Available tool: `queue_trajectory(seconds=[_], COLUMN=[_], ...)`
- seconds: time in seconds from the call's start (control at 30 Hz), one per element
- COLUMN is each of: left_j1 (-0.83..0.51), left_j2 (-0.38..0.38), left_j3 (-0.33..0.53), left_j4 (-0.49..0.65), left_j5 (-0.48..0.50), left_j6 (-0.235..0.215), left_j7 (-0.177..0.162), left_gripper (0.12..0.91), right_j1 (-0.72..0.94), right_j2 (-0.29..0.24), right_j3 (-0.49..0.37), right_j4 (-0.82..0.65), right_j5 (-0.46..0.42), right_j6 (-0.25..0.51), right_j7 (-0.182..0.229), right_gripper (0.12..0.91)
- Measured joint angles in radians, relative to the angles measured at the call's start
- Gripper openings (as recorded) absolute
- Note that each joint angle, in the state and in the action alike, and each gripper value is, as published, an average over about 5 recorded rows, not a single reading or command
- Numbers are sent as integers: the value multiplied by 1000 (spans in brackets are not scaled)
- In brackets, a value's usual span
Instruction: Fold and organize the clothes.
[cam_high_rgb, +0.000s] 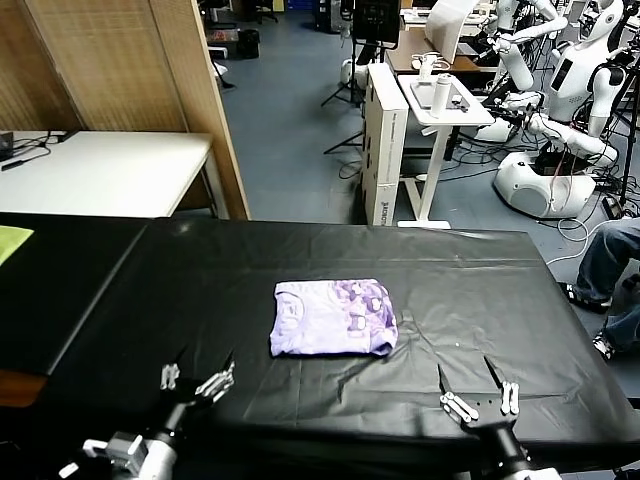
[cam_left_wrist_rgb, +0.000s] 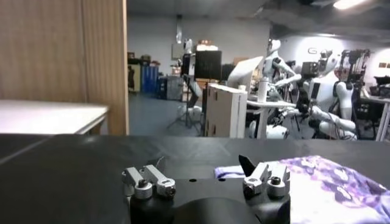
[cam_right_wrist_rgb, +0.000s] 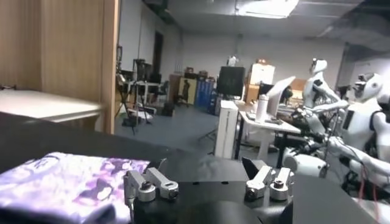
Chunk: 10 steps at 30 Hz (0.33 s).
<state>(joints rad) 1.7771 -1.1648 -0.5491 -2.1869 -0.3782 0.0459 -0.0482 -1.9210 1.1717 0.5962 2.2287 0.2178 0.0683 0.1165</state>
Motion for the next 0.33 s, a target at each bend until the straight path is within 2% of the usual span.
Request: queue_trajectory(seconds=[0.33], left_j1=[67], left_j2=[-9], left_j3=[-23], left_j4=[-5], left_j5=[18], left_j6=[-7], left_j7=[15], left_gripper=[907], right_j1=[-47], right_j2=[18], right_j3=[-27], right_j4=[-5], right_j5=[-17], right_j6=[-3], right_j7=[3], right_gripper=[907])
